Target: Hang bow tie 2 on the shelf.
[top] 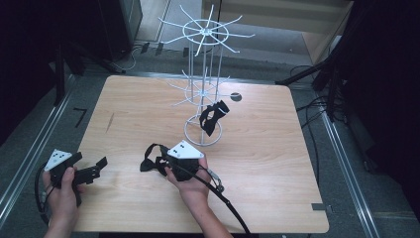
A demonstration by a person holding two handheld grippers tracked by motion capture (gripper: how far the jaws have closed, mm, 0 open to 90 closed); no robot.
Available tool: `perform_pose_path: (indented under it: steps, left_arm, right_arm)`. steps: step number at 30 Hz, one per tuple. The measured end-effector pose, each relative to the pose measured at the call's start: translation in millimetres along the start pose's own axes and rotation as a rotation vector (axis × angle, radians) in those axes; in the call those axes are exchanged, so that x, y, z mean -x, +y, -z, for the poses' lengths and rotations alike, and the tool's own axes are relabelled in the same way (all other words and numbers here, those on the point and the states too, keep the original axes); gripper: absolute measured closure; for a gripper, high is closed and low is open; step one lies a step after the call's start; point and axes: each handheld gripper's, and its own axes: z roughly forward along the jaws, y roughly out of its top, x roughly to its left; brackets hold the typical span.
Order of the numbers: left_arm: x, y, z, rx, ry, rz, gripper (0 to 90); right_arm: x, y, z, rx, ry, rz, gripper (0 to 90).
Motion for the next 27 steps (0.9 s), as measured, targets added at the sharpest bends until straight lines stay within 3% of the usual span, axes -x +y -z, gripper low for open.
perform_pose_path:
  steps: [27]
  left_arm:
    - [0.1,0.0,-0.1,0.000,-0.002,0.000,0.0]
  right_arm:
    - [21.3,14.3,28.9,0.071,-0.057,-0.029,89.7]
